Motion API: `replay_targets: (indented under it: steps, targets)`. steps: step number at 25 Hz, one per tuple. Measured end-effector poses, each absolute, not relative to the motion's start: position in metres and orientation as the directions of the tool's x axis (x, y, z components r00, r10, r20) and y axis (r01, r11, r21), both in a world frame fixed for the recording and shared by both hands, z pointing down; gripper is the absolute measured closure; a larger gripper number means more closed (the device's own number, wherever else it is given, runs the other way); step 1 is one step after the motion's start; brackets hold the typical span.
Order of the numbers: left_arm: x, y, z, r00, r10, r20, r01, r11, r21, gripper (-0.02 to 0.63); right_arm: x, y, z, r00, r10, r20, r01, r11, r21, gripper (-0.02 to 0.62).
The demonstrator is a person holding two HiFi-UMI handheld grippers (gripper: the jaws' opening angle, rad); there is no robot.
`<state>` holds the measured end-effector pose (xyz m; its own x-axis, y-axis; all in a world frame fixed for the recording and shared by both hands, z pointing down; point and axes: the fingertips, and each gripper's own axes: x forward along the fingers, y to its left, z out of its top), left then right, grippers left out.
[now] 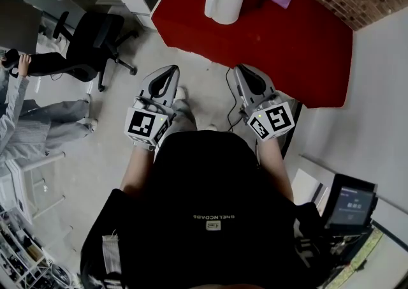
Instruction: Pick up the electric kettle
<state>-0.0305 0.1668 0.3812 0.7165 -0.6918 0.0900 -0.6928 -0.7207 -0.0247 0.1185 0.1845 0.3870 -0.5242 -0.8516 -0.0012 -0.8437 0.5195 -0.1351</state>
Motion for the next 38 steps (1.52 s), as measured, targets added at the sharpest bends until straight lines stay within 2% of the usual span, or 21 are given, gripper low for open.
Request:
replay_targets:
  steps: [16,38]
  targets:
    - [-0.047,0.083,0.392,0.726,-0.679,0.105,-0.683,-0.730,0.006,0.600,0.106,0.107,0.394,-0.496,-0.868,0.031,-0.861,0.487,-0.151,0.589]
    - [-0.076,-0.056,0.420,0.756,-0.633,0.169,-0.649,-0.758,0.065,0.600,0.082,-0.019,0.430,-0.449,-0.881,0.152,-0.885,0.415,-0.210,0.586]
